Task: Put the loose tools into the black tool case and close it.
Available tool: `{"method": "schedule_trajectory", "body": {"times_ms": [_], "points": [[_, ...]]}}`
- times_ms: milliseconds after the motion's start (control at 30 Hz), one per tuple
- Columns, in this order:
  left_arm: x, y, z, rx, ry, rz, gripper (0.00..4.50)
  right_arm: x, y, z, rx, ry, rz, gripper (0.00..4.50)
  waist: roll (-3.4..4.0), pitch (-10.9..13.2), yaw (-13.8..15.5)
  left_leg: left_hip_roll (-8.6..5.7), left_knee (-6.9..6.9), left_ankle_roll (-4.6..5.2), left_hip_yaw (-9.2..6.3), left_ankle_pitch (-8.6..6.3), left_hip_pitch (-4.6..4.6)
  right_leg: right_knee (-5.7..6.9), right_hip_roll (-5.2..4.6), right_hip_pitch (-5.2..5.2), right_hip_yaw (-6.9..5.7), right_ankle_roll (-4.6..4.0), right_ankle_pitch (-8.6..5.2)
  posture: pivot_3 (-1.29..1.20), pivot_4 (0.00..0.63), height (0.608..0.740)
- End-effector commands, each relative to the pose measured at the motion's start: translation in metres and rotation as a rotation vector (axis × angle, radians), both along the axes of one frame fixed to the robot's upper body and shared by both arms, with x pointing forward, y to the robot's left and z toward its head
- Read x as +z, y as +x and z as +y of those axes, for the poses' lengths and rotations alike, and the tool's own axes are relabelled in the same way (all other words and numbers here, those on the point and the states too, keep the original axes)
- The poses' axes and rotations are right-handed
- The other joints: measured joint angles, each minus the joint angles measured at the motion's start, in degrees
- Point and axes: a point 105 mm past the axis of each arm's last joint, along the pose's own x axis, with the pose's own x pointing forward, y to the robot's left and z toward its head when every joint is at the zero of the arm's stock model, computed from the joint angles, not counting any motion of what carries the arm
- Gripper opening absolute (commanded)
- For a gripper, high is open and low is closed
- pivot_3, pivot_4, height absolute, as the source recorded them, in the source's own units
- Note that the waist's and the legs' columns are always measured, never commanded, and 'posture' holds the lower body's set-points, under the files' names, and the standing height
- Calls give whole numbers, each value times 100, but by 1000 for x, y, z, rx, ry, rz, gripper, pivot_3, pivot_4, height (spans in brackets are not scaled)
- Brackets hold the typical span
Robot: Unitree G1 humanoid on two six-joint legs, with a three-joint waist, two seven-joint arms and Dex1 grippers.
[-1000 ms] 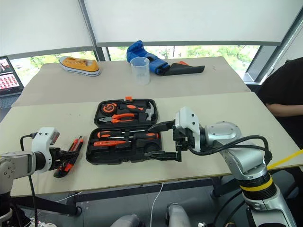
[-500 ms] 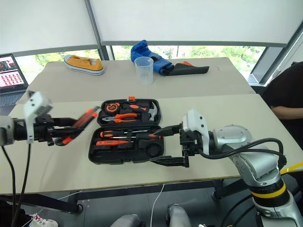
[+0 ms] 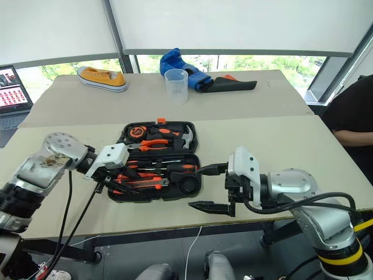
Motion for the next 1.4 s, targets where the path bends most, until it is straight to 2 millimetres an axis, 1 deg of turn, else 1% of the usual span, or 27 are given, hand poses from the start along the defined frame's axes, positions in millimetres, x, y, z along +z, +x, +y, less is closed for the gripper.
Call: {"method": "schedule_trajectory", "body": {"times_ms": [33, 133, 267, 300, 333, 367, 400, 467, 500, 700, 767, 800, 833, 867, 900, 967, 1067, 1133, 1167, 1267, 1367, 1400], "points": [[4, 5, -3, -25, 7, -20, 1526, 11, -4, -1, -12, 10, -58, 4500, 0, 0, 8, 0, 2, 2, 0, -1, -1, 0, 0, 0, 0, 0, 0, 0, 150, 724], [0, 6, -5, -17, -10, 4, 1526, 12, -4, -1, -23, 13, -63, 4500, 0, 0, 10, 0, 10, 7, 0, -4, -3, 0, 0, 0, -1, 1, 0, 0, 150, 724], [1, 8, -9, 6, -47, 27, 1526, 12, -3, -1, -32, 16, -65, 4500, 0, 0, 12, 0, 17, 8, 0, -5, -5, 2, 0, 0, 0, 1, 1, 0, 150, 724], [1, 9, -9, 12, -50, 20, 2529, 12, -3, -1, -32, 18, -65, 4500, -1, 0, 13, 0, 21, 9, 0, -5, -6, 4, 0, 0, 0, 2, 1, 0, 150, 724], [1, 10, -10, 15, -54, 17, 2721, 12, -3, -1, -32, 19, -64, 4500, -1, 0, 13, 0, 25, 10, 0, -6, -8, 5, -1, 0, 0, 2, 1, 0, 150, 724], [2, 10, -10, 17, -62, 12, 3166, 12, -4, 0, -32, 20, -64, 4500, -1, 0, 14, 0, 27, 10, 0, -6, -8, 5, -1, 0, 0, 3, 1, 0, 150, 724], [4, 11, -10, 23, -77, 9, 3472, 13, -4, 0, -32, 21, -64, 4500, -1, 0, 14, 0, 27, 11, 0, -6, -8, 6, -1, 0, 0, 4, 2, 0, 150, 724], [9, 11, -8, 38, -99, -5, 4238, 13, -3, 0, -31, 21, -64, 4500, -1, 0, 14, 0, 28, 11, 0, -7, -8, 6, 0, 0, 1, 4, 2, 0, 150, 724], [11, 11, -6, 42, -106, -11, 4434, 13, -3, -1, -30, 20, -63, 4500, -1, 0, 13, 0, 28, 11, 0, -7, -8, 6, 0, 0, 0, 4, 2, 0, 150, 724], [22, 13, 8, 81, -143, -64, 4434, 12, -2, -3, -27, 16, -63, 4500, -1, 0, 8, 0, 28, 10, -1, -7, -7, 6, 0, 0, 0, 4, 2, 0, 150, 724], [22, 12, 10, 77, -145, -69, 3923, 12, -1, -3, -23, 14, -64, 4500, 0, 0, 12, 1, 28, 10, -1, -7, -7, 6, 0, 0, -1, 4, 2, 0, 150, 724], [22, 11, 11, 75, -142, -69, 3760, 12, -1, -3, -22, 13, -64, 4500, -1, 0, 13, 1, 28, 10, -1, -7, -7, 6, 0, 0, -1, 4, 2, 0, 150, 724], [20, 11, 12, 70, -133, -74, 3302, 12, 1, -3, -21, 12, -65, 4500, -1, 0, 13, 1, 28, 10, -1, -7, -7, 5, 0, 0, -1, 4, 2, 0, 150, 724], [19, 10, 12, 67, -126, -78, 3034, 12, 1, -3, -20, 12, -66, 4500, -1, 0, 16, 0, 28, 10, -1, -7, -7, 6, 0, 0, -1, 5, 2, 0, 150, 724], [17, 11, 13, 64, -115, -92, 2603, 12, 2, -3, -20, 12, -66, 4500, -1, 0, 19, 0, 28, 10, -1, -7, -7, 5, -1, 0, -1, 5, 2, 0, 150, 724], [14, 12, 11, 46, -110, -109, 1879, 13, 4, -2, -16, 12, -68, 4500, -1, 0, 20, 0, 30, 10, 0, -7, -8, 5, -1, 1, -1, 6, 3, 0, 150, 724], [10, 6, 8, 15, -117, -75, 830, 15, 7, -2, -12, 12, -71, 4500, 0, 0, 17, 0, 30, 10, 0, -7, -8, 5, -1, 1, 0, 5, 3, 0, 150, 724], [7, 9, 6, 19, -109, -87, 106, 16, 7, -2, -11, 11, -72, 4500, -1, 0, 16, 1, 30, 10, -1, -7, -8, 5, 0, 0, -1, 5, 3, 0, 150, 724], [6, 10, 6, 23, -103, -90, 23, 16, 7, -2, -10, 11, -71, 4500, -1, 0, 18, 1, 30, 11, -1, -7, -8, 5, 0, 0, -1, 5, 3, 0, 150, 724], [0, 10, 6, 23, -73, -87, 23, 16, 7, -2, -12, 11, -70, 4500, -1, 0, 23, 1, 30, 11, -1, -8, -10, 4, -1, 0, -1, 6, 3, 0, 150, 724], [-4, 0, 5, -31, -60, -42, 23, 16, 6, -3, -15, 11, -68, 4500, -1, 0, 19, 1, 30, 12, -1, -8, -10, 4, -1, 0, -1, 6, 3, 0, 150, 724], [-5, 2, 5, -25, -54, -48, 23, 16, 6, -3, -16, 10, -68, 4500, 0, 0, 18, 1, 30, 12, -1, -8, -10, 4, 0, 0, -1, 6, 3, 0, 150, 724]]}}
